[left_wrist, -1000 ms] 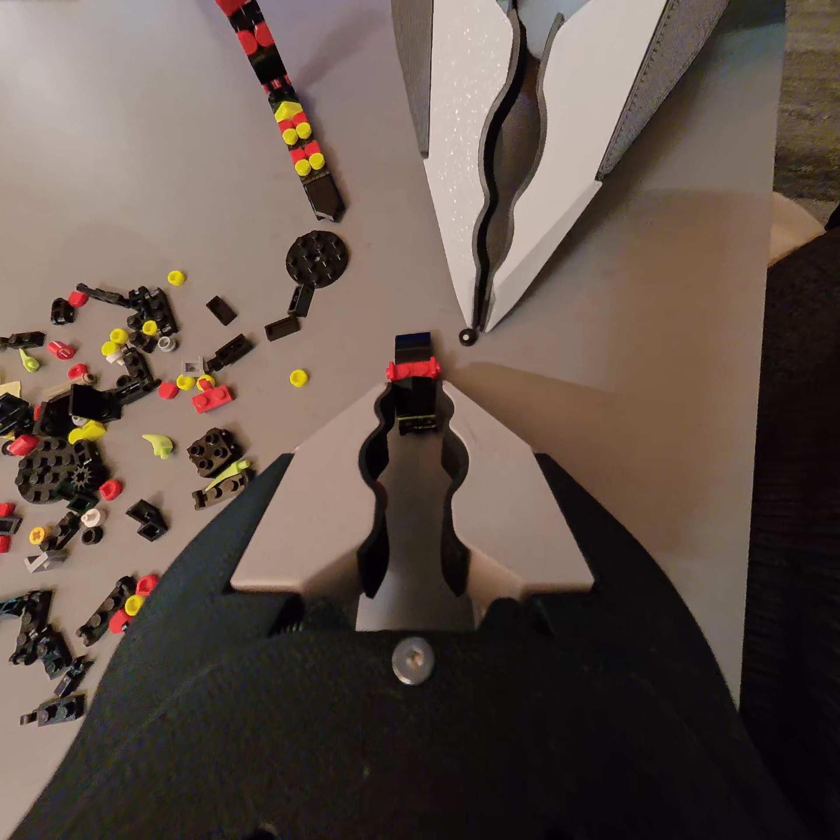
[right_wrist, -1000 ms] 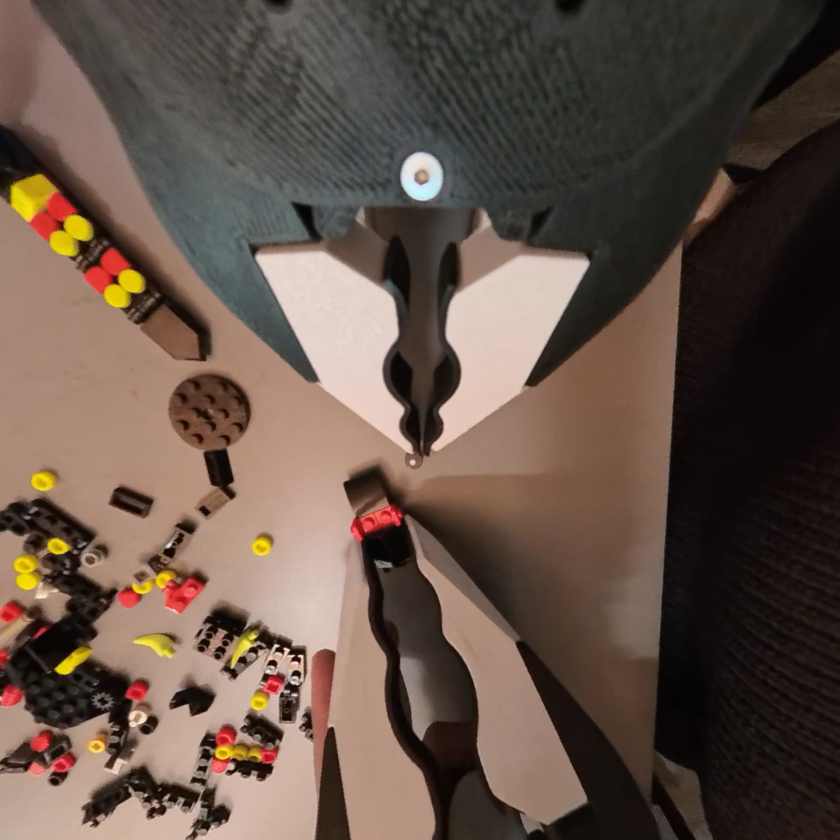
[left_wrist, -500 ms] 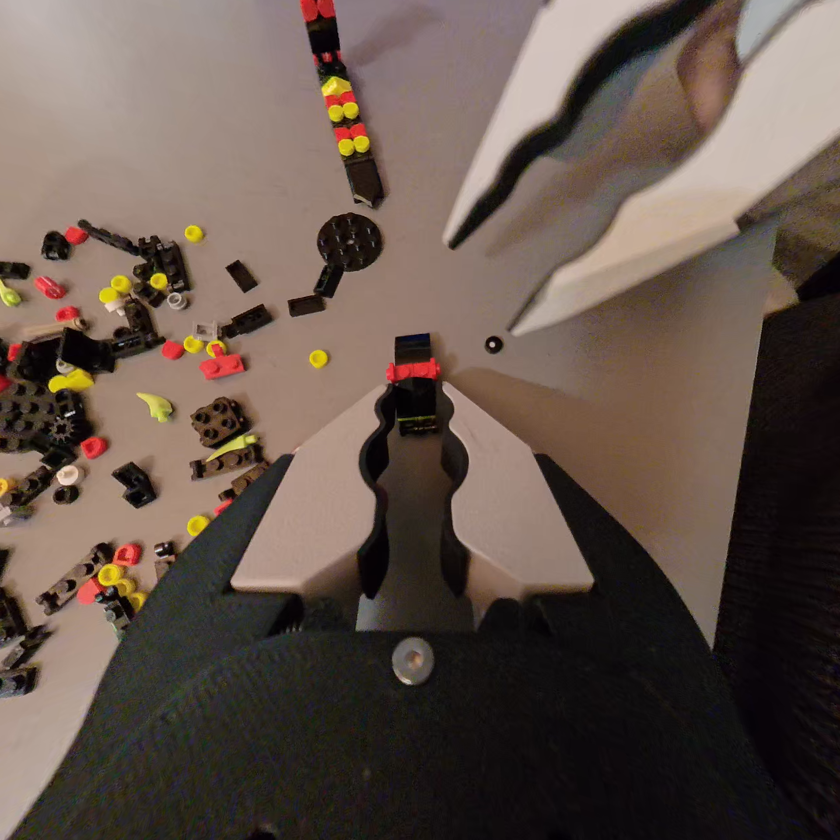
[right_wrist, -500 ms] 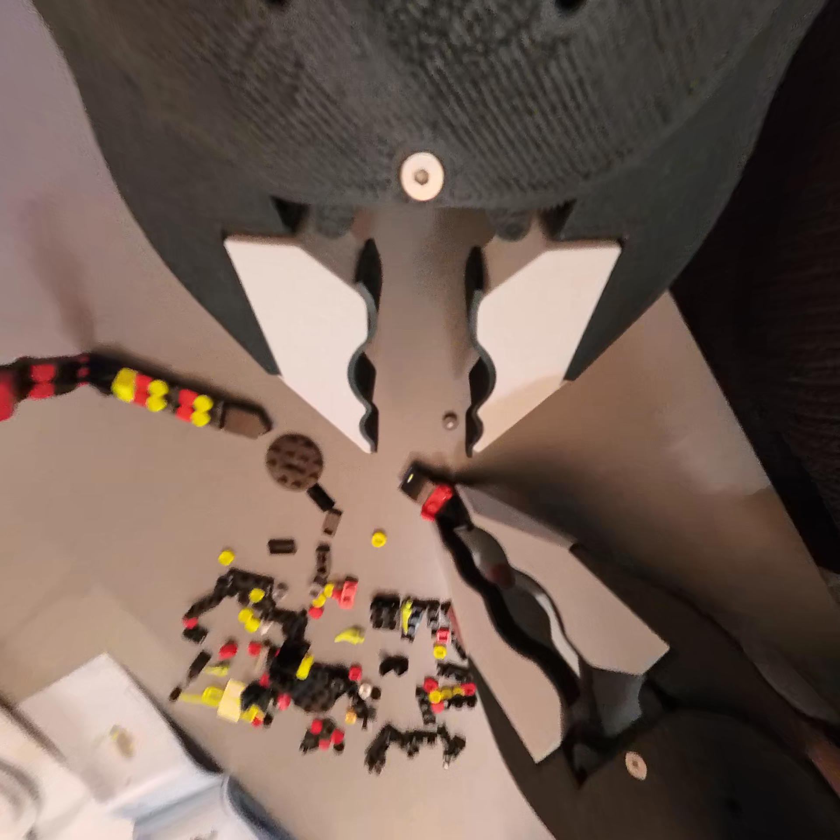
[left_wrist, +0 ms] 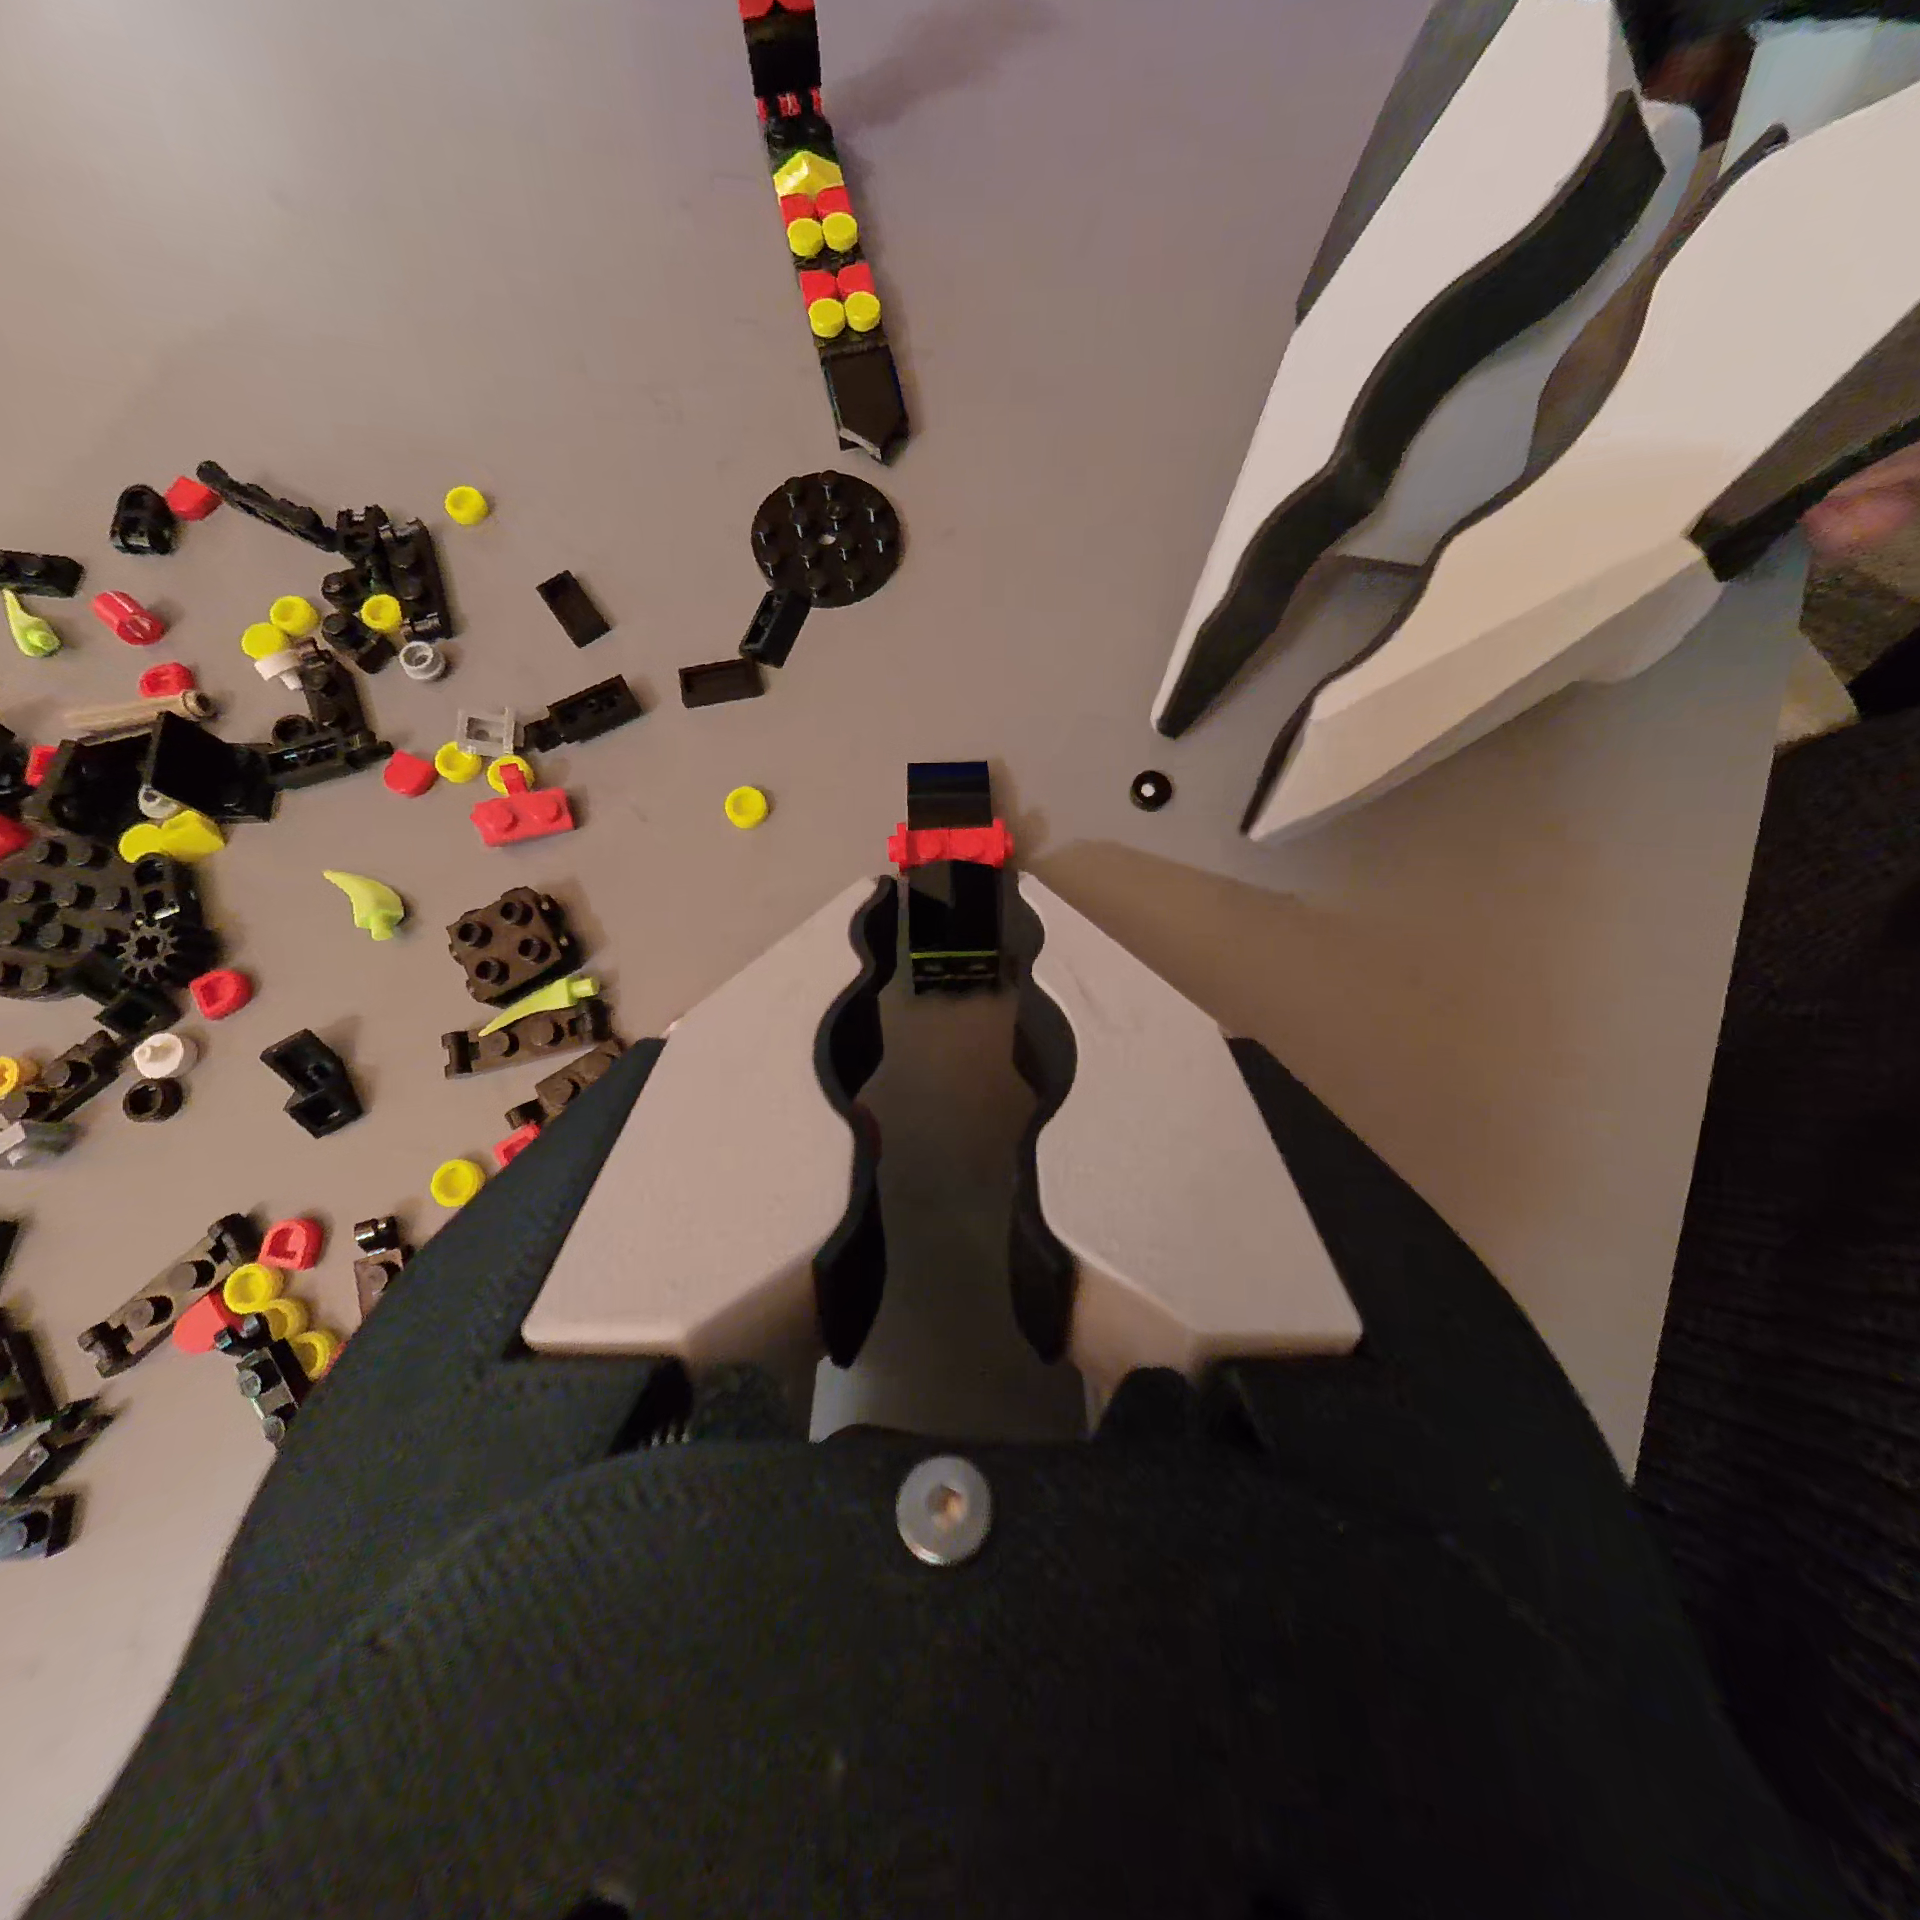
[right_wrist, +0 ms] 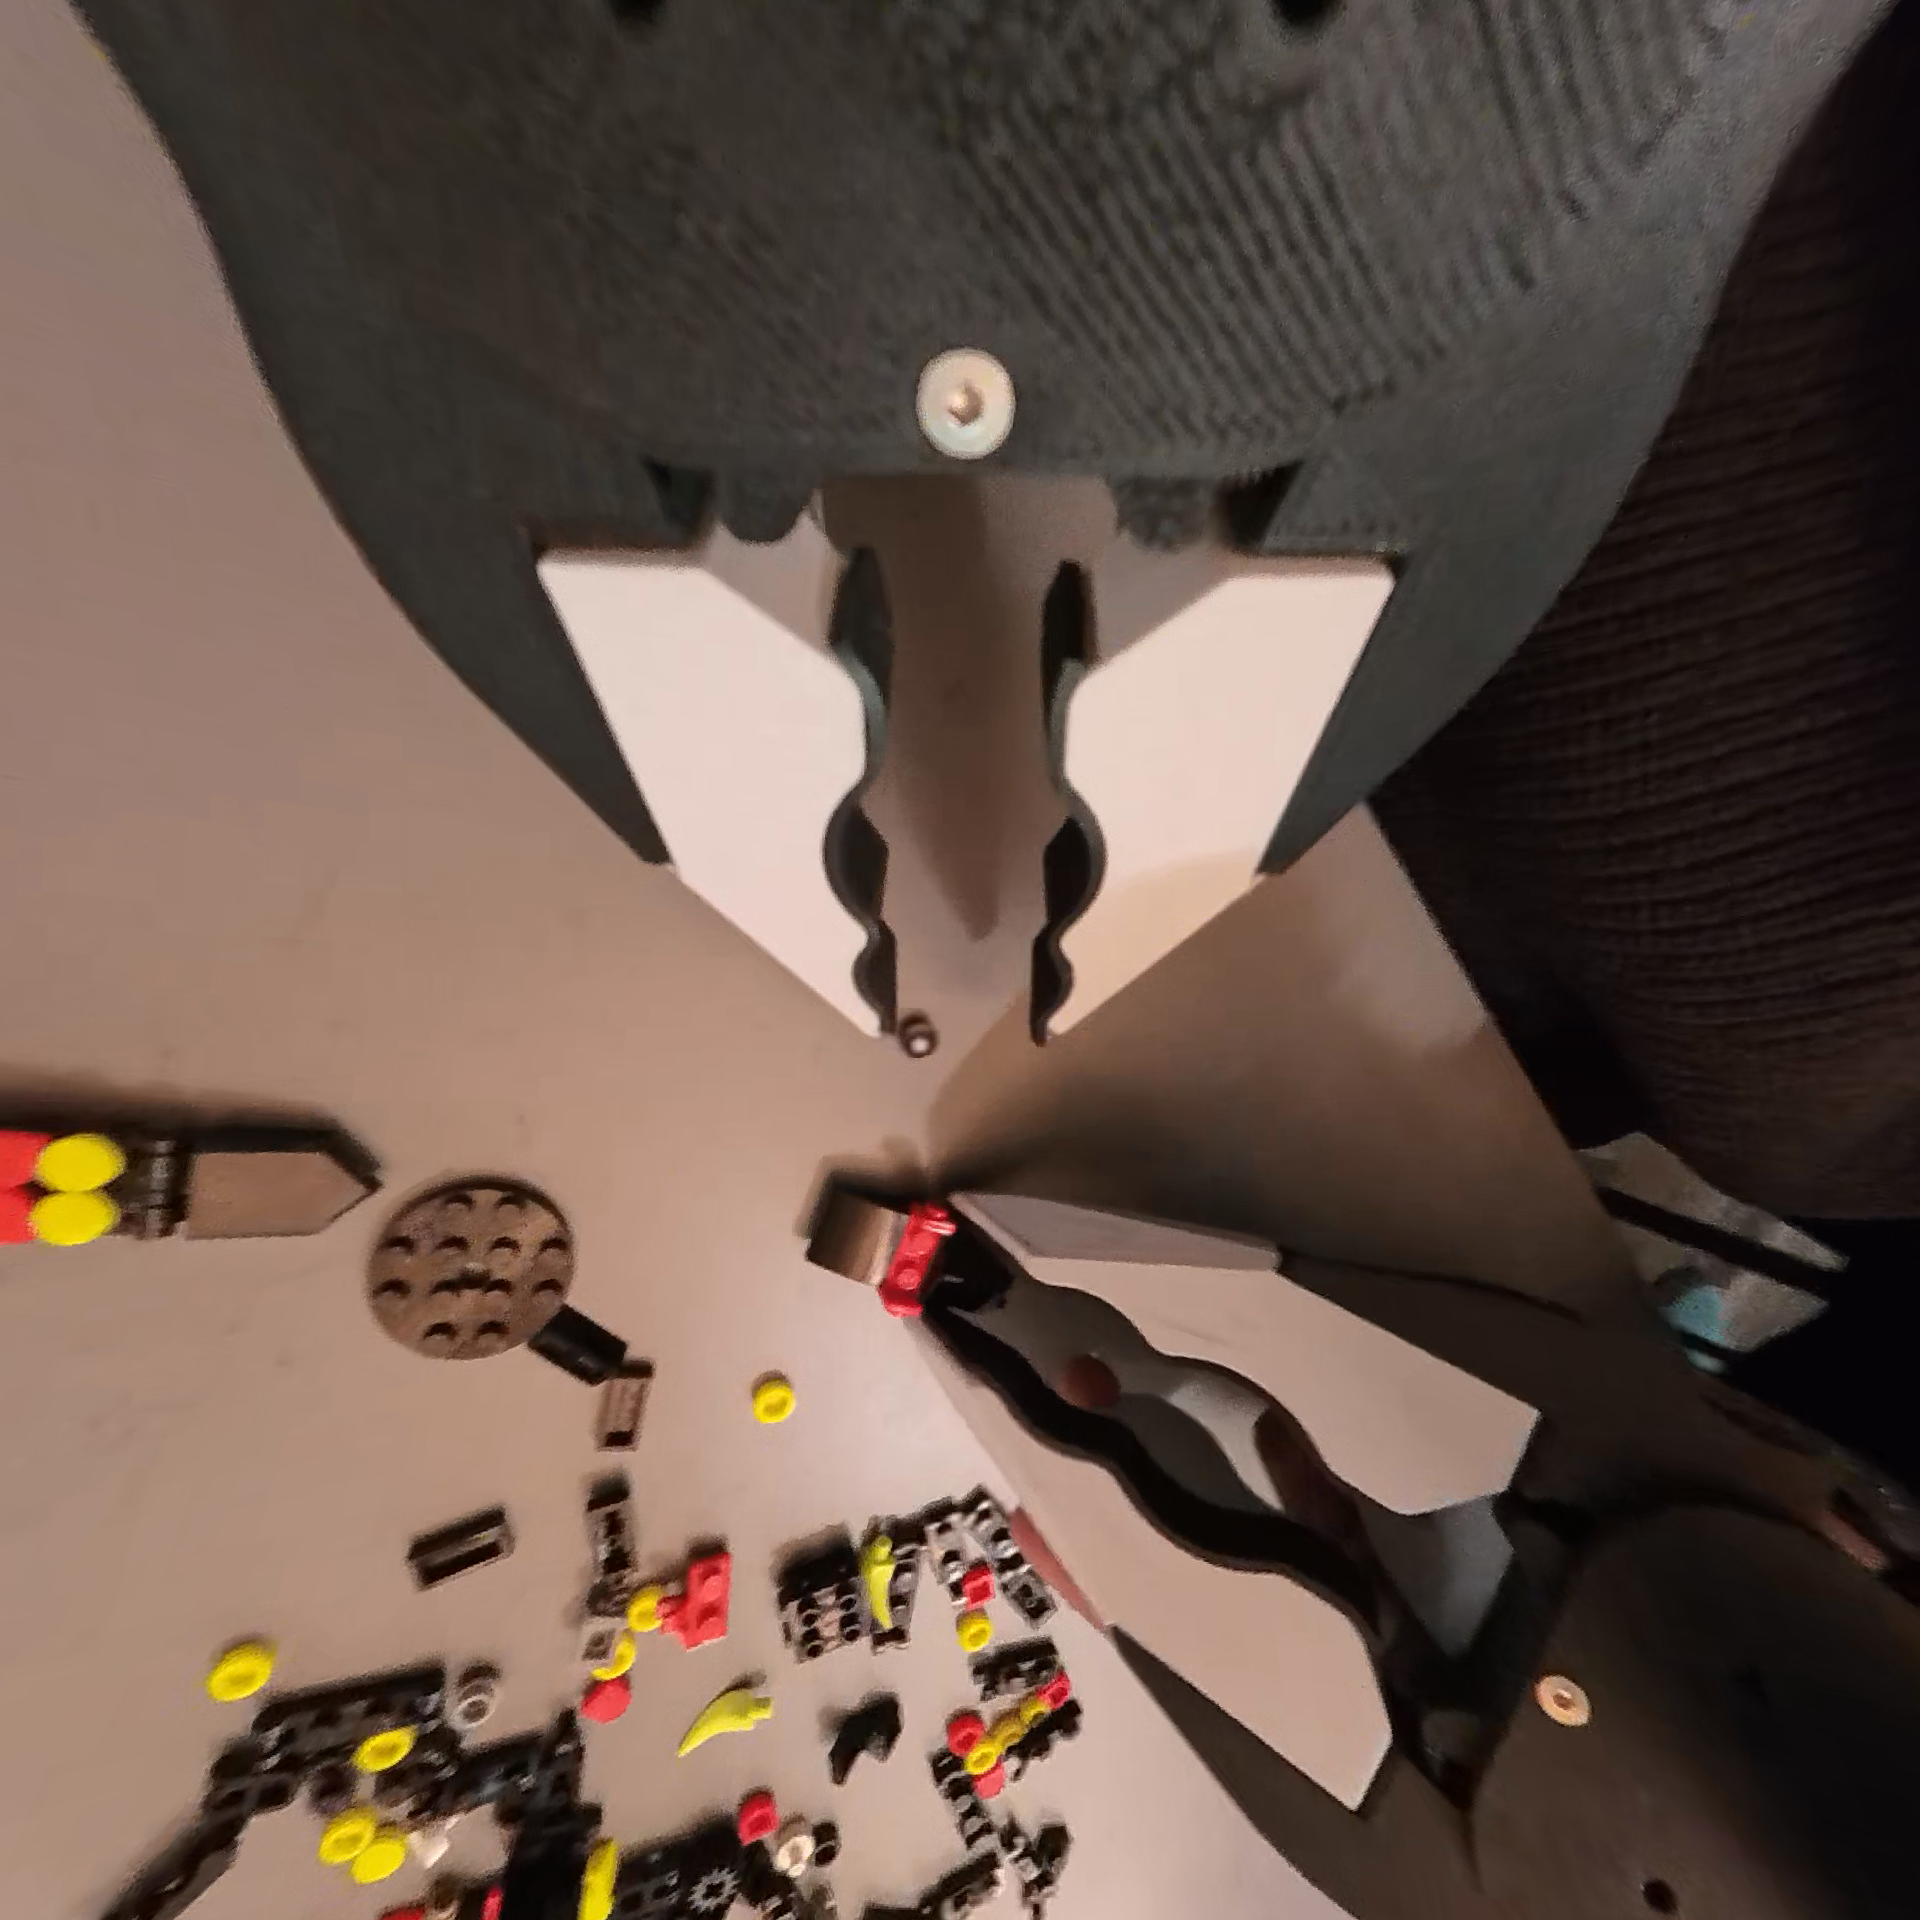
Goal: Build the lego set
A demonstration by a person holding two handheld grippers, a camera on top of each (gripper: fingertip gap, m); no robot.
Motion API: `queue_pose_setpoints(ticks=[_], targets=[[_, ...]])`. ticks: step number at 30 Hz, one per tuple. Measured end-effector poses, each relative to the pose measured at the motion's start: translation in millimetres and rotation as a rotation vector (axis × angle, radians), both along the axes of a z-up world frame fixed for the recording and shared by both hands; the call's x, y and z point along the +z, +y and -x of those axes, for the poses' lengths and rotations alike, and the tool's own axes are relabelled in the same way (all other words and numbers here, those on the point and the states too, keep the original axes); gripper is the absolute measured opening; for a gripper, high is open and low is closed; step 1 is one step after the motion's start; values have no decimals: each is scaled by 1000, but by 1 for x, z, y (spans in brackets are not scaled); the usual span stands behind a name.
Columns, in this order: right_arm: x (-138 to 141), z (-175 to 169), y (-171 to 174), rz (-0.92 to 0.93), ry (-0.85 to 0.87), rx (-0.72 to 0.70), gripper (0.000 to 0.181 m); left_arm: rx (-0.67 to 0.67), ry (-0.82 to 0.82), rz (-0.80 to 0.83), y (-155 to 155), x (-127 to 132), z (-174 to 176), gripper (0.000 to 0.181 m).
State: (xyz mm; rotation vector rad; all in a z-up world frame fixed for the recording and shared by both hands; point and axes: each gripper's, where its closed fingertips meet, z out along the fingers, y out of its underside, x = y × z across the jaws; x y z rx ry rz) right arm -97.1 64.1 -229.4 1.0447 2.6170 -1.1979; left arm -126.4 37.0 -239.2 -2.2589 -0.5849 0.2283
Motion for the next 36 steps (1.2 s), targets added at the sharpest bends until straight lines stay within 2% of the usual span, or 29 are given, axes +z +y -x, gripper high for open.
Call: queue_pose_setpoints(ticks=[4,6,8,17,24,29,36], targets=[[0,11,7,-97,132,-19,14,27,-22,-18,-2,1,3,29],[1,10,3,-102,147,-7,11,31,-52,-22,-2,-1,3,37],[-2,7,1,-119,152,14,7,35,-59,-32,-3,0,3,37],[-10,7,0,-198,189,40,12,31,-90,-52,-2,0,0,30],[-12,9,0,-228,218,66,6,9,-128,-85,2,2,-5,35],[2,14,-3,-204,300,74,5,10,-104,-60,1,1,-5,21],[17,30,0,-144,347,-54,5,34,-72,-35,0,-1,-1,14]])
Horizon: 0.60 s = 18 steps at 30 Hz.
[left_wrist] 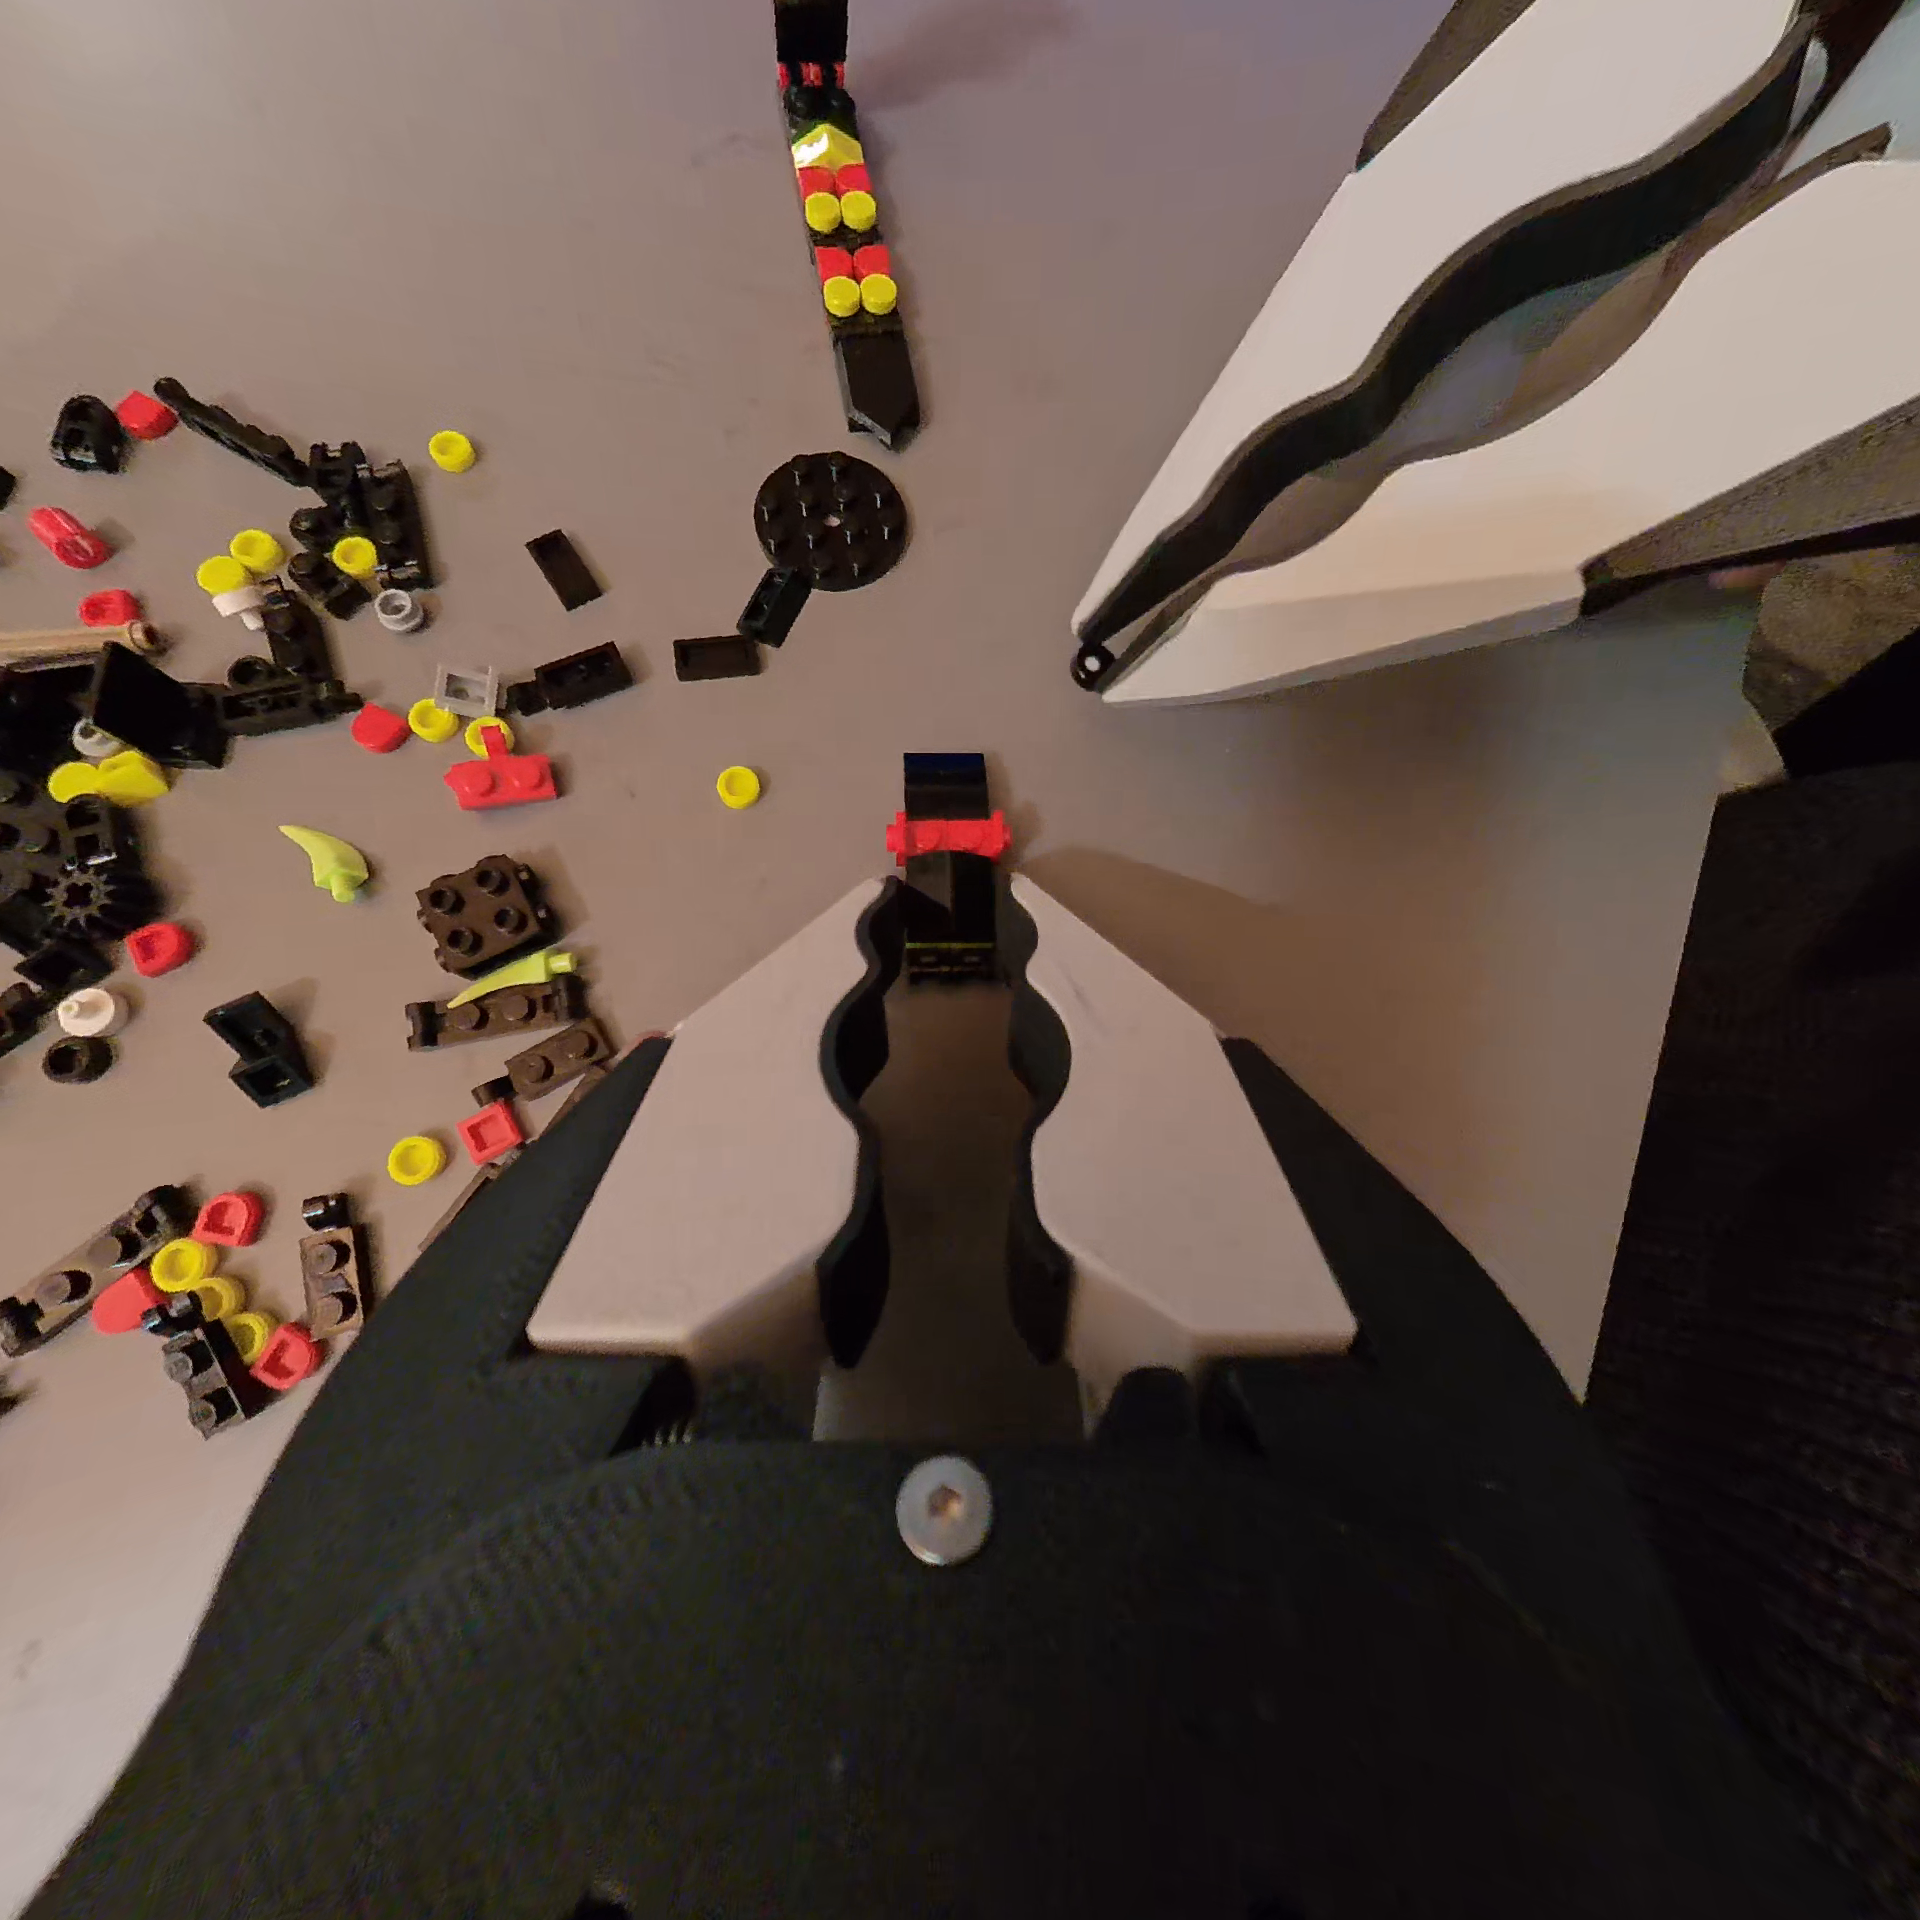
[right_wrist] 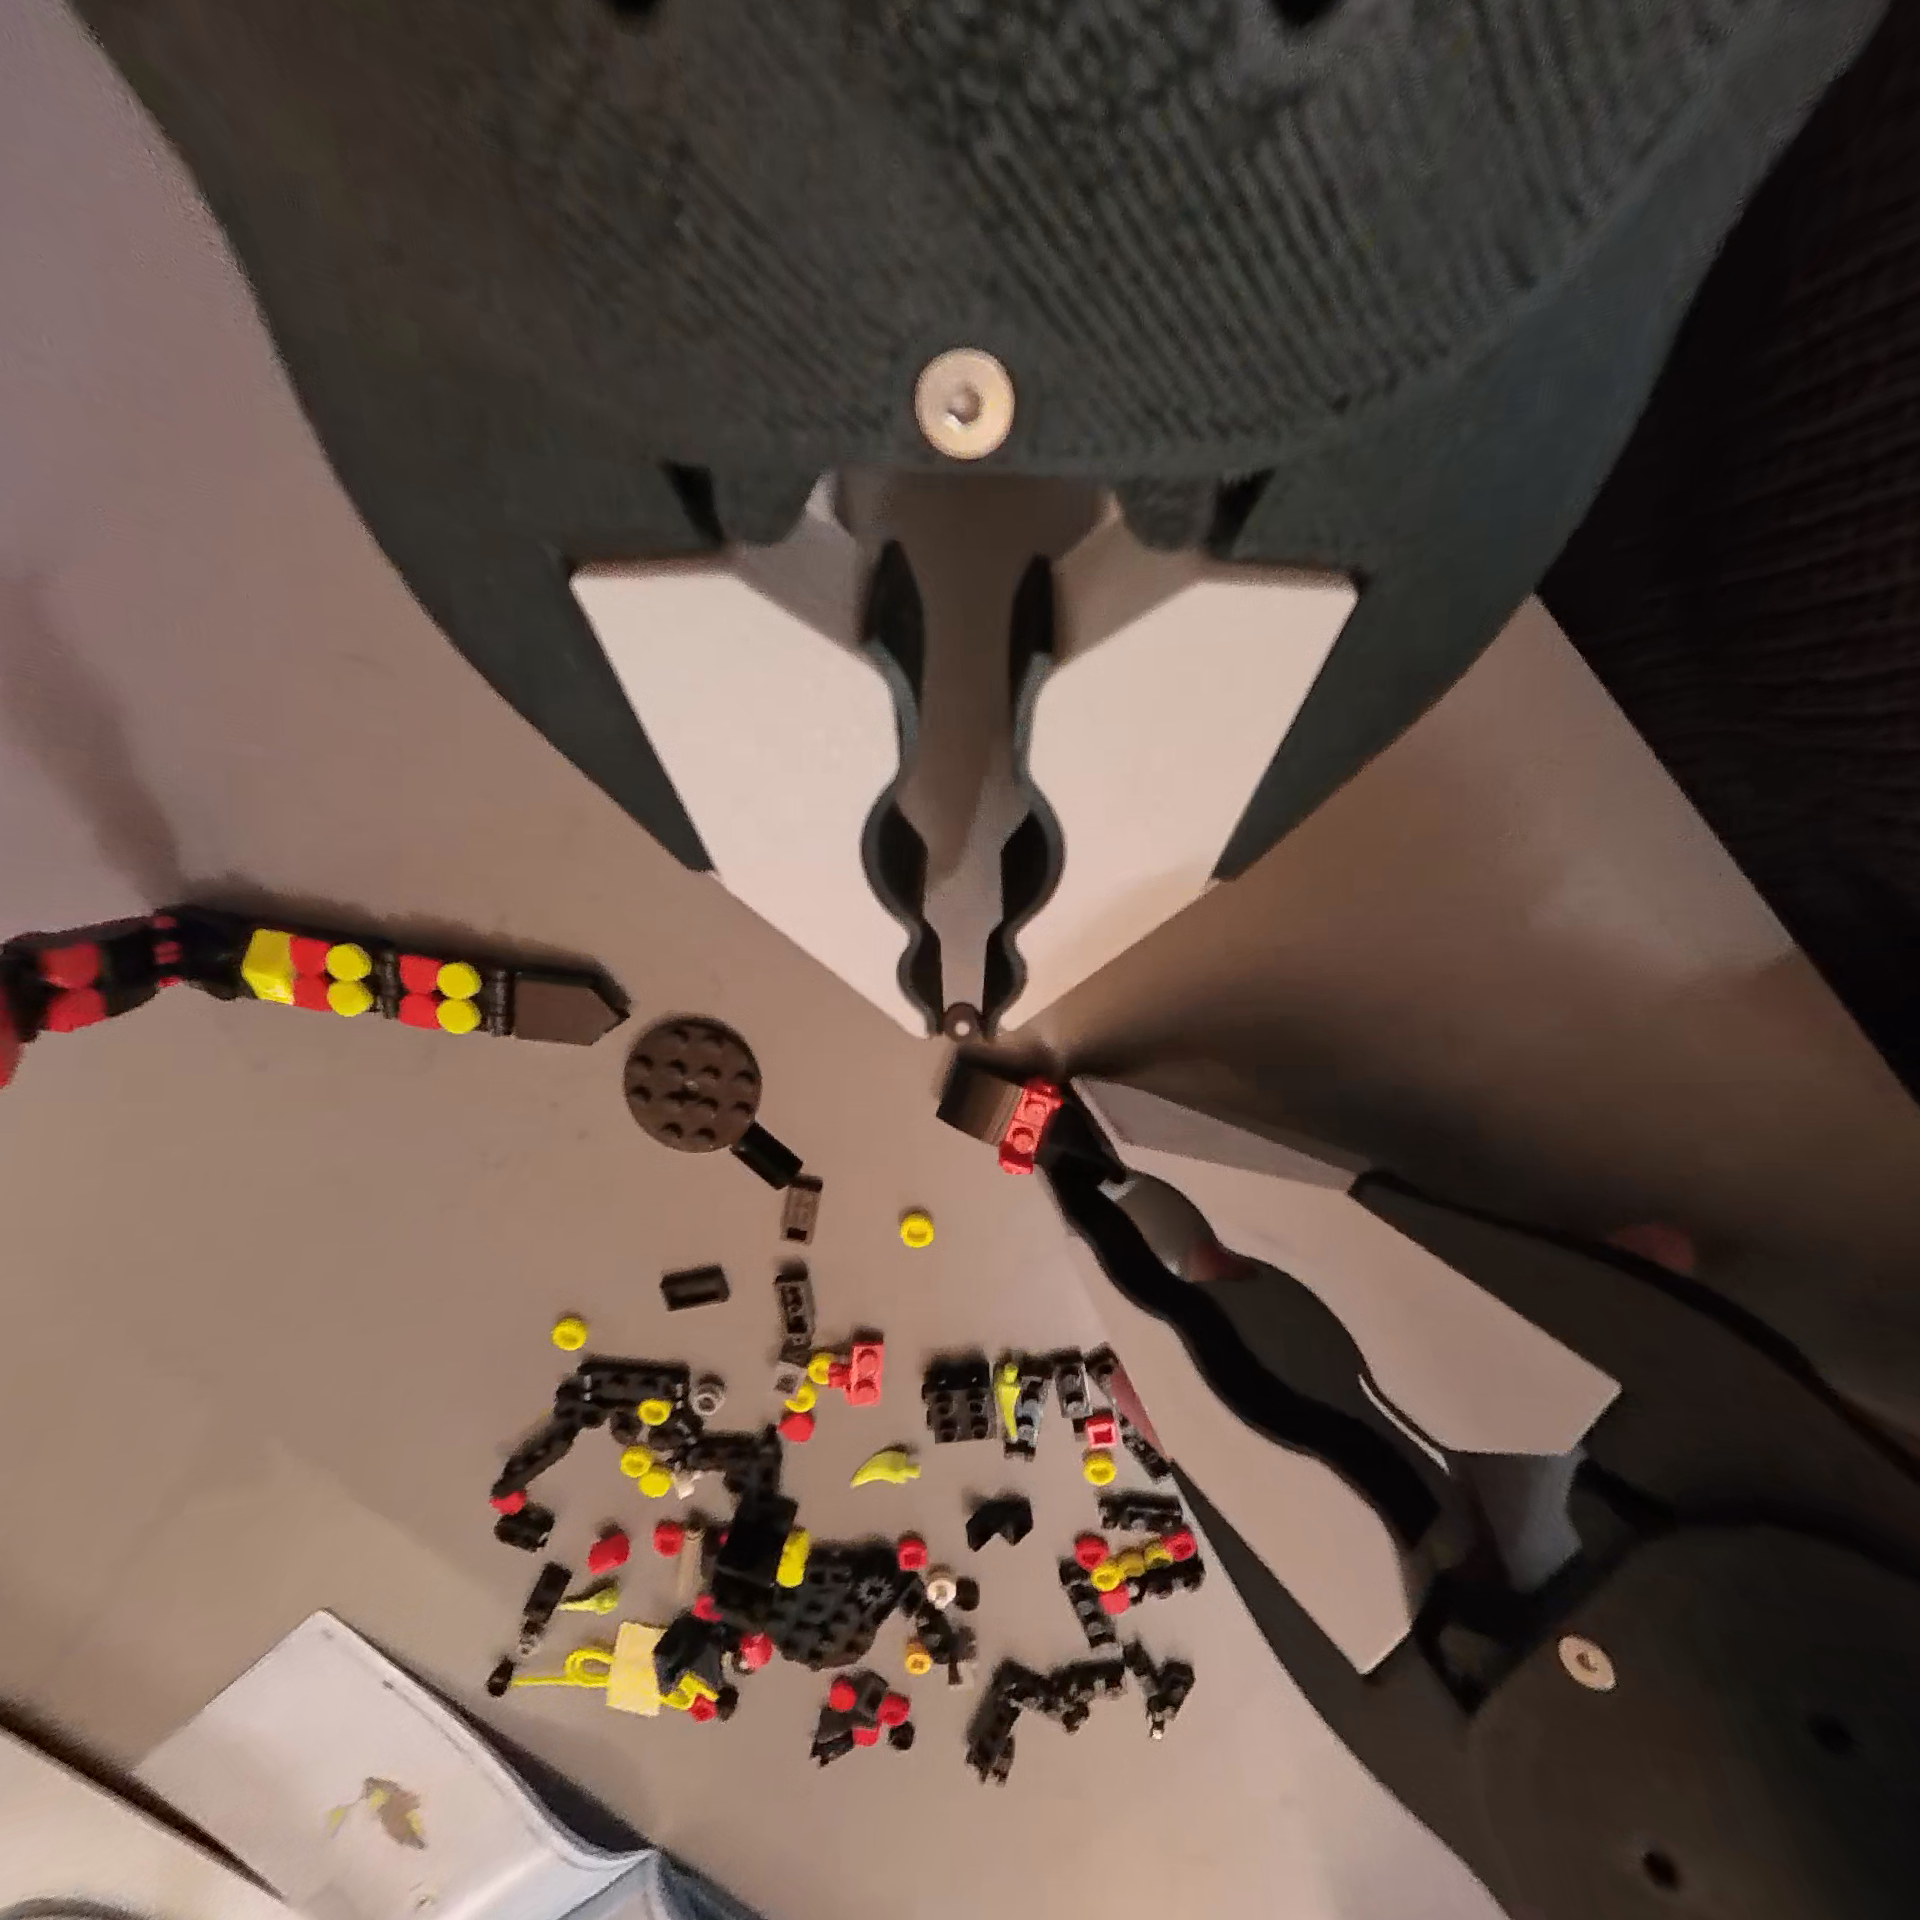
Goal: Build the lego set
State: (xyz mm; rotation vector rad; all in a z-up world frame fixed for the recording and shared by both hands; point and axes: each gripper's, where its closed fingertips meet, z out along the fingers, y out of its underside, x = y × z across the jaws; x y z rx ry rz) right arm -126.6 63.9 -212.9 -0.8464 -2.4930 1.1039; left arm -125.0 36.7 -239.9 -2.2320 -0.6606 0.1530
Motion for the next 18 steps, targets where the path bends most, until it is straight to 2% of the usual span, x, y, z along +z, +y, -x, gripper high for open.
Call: queue_pose_setpoints(ticks=[5,11,14,18], targets=[[17,1,-9,69,65,10,5,49,-51,-84,2,7,4,14],[50,7,-10,91,258,-19,5,106,-280,-501,16,57,1,13],[60,11,-8,48,365,-39,5,139,-307,-551,13,60,7,13],[61,7,-14,35,385,-24,5,152,-368,-634,13,68,8,12]])
